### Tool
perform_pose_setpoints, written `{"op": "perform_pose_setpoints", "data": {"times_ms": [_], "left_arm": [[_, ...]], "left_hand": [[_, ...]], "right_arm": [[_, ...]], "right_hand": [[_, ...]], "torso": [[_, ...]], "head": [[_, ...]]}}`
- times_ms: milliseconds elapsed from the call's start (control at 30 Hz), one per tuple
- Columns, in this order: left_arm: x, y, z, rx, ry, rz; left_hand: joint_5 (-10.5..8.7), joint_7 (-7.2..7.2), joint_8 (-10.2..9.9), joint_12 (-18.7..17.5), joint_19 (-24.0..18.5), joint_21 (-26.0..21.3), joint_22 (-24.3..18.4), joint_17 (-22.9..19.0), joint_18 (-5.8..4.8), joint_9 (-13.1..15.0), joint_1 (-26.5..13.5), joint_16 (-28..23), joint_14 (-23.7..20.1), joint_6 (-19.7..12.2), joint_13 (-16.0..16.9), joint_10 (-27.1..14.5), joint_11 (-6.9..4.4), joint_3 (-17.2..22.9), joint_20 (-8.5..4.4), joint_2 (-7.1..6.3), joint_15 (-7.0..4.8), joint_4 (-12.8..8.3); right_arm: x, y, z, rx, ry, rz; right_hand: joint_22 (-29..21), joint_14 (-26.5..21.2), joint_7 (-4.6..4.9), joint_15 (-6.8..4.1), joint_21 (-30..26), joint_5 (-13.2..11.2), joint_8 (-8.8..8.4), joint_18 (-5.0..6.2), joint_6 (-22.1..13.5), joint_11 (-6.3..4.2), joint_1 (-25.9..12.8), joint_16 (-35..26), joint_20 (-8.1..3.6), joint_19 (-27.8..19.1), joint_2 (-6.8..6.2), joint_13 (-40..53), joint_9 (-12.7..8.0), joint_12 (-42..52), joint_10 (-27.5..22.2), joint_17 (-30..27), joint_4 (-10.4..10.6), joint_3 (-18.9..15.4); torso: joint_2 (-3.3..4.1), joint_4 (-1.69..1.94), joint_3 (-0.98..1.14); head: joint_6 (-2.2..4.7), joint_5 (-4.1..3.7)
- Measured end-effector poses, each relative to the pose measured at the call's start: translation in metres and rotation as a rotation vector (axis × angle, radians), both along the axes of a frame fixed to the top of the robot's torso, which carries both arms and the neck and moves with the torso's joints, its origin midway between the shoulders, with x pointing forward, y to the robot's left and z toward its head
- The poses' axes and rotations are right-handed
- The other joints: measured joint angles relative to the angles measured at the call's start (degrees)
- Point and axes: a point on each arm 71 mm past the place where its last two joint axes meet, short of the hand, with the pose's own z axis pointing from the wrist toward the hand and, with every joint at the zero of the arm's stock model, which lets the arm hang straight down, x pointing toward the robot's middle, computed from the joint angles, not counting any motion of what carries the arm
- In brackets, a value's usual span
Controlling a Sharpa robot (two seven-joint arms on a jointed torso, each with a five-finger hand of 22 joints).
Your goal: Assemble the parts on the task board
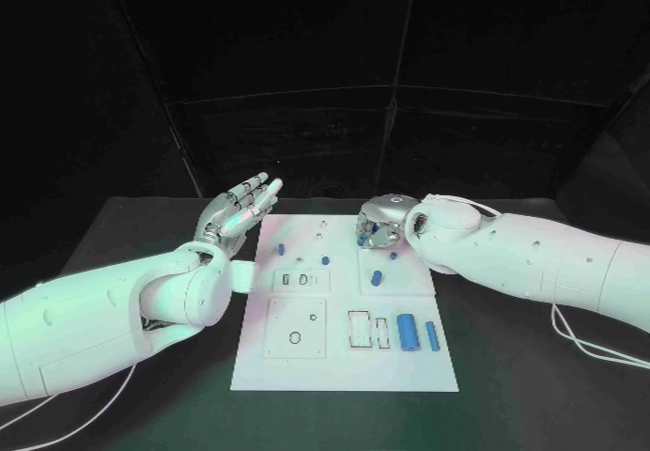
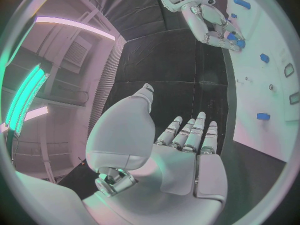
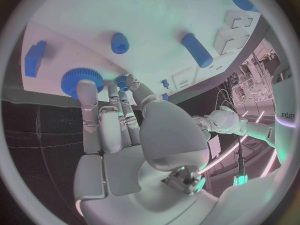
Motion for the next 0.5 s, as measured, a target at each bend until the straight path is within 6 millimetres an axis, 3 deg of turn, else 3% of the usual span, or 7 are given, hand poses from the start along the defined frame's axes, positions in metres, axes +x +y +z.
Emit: {"op": "perform_pose_setpoints", "data": {"times_ms": [500], "left_arm": [[0.0004, -0.0007, 0.0005, -0.001, -0.001, -0.002]], "left_hand": [[0.00, 0.00, 0.0, 0.0, 0.0, 0.0, 0.0, 0.0, 0.00, 0.0, 0.2, 0.0, 0.0, 0.0, 0.0, 0.0, 0.00, 0.0, 0.00, 0.22, 0.00, 0.0]], "right_arm": [[0.0033, 0.0046, -0.0014, -0.009, 0.018, -0.002]], "right_hand": [[0.7, 0.0, -0.05, 0.00, 0.8, -0.6, 0.20, 0.00, 0.7, 0.00, -0.5, 0.4, 0.10, -0.1, 0.53, 0.0, 0.0, 0.0, 1.2, 0.5, 0.5, 1.4]], "torso": [[0.10, -0.04, 0.01]], "head": [[-0.14, 0.21]]}}
